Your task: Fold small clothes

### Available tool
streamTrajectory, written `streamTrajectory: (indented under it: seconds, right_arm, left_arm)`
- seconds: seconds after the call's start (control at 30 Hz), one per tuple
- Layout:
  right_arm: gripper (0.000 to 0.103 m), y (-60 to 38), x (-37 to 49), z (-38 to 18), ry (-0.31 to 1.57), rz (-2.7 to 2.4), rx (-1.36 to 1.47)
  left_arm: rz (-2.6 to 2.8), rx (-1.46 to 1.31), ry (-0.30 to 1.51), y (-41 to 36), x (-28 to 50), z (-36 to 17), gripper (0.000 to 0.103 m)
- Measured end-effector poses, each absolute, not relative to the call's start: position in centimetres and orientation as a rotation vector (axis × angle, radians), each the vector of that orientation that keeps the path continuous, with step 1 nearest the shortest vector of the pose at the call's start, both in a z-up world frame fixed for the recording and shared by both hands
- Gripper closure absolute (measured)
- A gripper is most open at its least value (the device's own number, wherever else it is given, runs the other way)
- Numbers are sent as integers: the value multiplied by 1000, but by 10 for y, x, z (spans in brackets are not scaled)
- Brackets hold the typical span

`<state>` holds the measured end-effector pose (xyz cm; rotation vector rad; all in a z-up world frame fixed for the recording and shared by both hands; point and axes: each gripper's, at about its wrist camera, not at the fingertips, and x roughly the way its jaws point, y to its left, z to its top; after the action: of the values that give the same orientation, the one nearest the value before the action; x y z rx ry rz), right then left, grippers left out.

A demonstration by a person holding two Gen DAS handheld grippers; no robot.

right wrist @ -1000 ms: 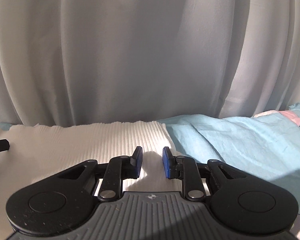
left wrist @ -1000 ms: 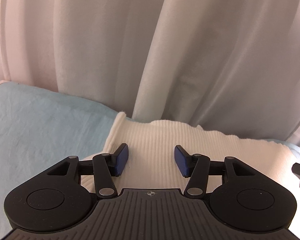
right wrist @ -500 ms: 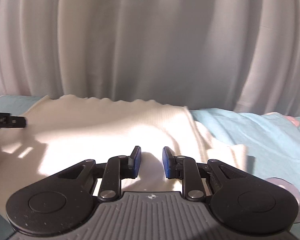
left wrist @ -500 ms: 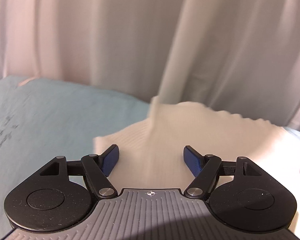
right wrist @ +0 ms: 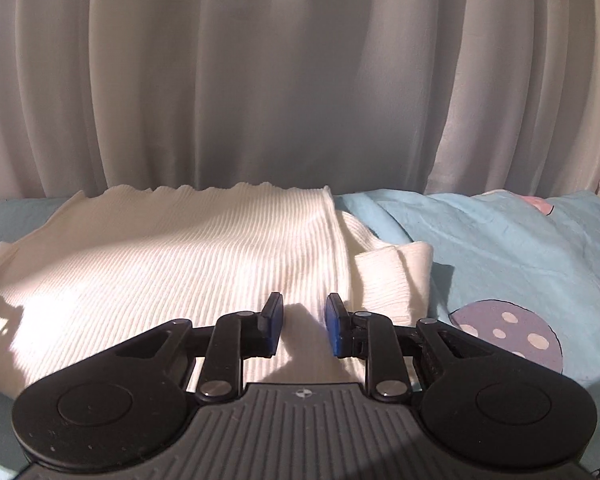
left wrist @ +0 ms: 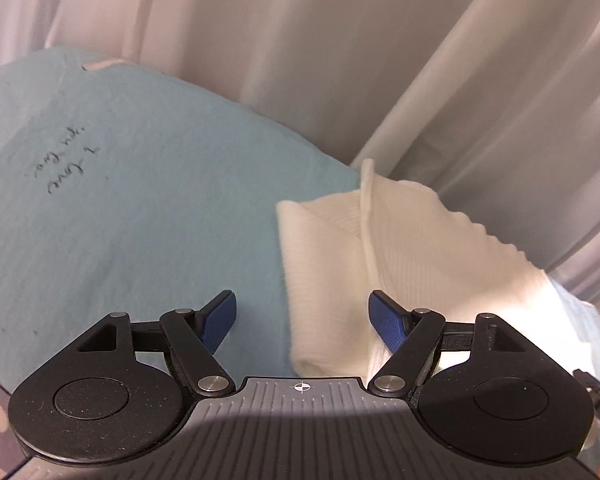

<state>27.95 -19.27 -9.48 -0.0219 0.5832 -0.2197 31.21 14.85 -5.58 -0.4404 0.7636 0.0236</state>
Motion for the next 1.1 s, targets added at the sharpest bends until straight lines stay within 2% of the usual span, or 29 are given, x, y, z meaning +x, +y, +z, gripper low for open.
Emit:
streamTrajectory:
  seconds: [0.1, 0.23, 0.43, 0.5, 0.6, 0.7, 0.73, 0.77, 0.8, 0.83, 0.87, 0.97, 1.1]
  right_arm:
    - [81, -191, 274, -90, 591, -190, 45]
    - [81, -185, 270, -90, 596, -162, 98]
    - [81, -167, 267, -95, 621, -108, 98]
    - [81, -164, 269, -99, 632, -103, 98]
    - [81, -160, 270, -103, 640, -97, 97]
    - [81, -160, 270, -103, 632, -102, 99]
    - [81, -160, 270, -102, 627, -105, 100]
    - [81, -161, 269, -101, 625, -112, 99]
    - [81, -162, 269, -101, 625, -124, 97]
    - [81, -164, 268, -101, 622, -137, 96]
    - [81, -165, 268, -100, 621, -147, 97]
    - [81, -172, 264, -99, 607, -182, 106]
    - [81, -181, 264, -103, 624, -250, 93]
  left_arm:
    - [-31, -481, 772, 149, 316, -59, 24]
    - [-73, -547, 779, 149, 315, -58, 30]
    - [-149, -762, 788, 166, 316, -69, 29]
    - [-183, -819, 778, 173, 316, -70, 25]
    - [-206, -801, 813, 173, 321, -72, 22]
    - [-205, -753, 809, 164, 324, -73, 27]
    - [-195, -743, 813, 163, 325, -73, 34]
    - [-185, -737, 821, 161, 327, -73, 46]
    - [-171, -730, 831, 160, 329, -73, 53]
    - [-149, -713, 845, 158, 335, -75, 67]
    - [-142, -701, 853, 158, 338, -77, 73]
    - [-134, -686, 853, 154, 343, -75, 81]
    - [-112, -708, 852, 151, 345, -70, 84]
